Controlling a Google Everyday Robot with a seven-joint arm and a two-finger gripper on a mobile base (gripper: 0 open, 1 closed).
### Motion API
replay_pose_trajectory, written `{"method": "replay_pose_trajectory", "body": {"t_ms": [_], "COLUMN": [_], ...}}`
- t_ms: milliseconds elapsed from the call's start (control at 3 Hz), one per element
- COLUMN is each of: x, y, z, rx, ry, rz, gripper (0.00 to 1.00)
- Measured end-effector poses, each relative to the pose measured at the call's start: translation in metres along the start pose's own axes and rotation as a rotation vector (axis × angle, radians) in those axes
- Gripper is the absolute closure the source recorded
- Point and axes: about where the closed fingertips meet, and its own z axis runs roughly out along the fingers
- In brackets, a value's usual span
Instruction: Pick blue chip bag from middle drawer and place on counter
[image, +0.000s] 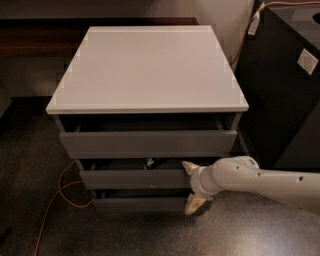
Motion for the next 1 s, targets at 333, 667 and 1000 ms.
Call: {"method": "replay_pose_trajectory", "body": {"t_ms": [333, 667, 1000], "x": [0.007, 0.017, 0.027], "y": [-0.003, -0.010, -0.018], "z": [0.024, 0.045, 0.062], "rx": [-0.008, -0.005, 0.005], "ry": [0.011, 0.032, 0.065], "rz": [0.013, 0.028, 0.030], "gripper": [0.00, 0.00, 0.00]}}
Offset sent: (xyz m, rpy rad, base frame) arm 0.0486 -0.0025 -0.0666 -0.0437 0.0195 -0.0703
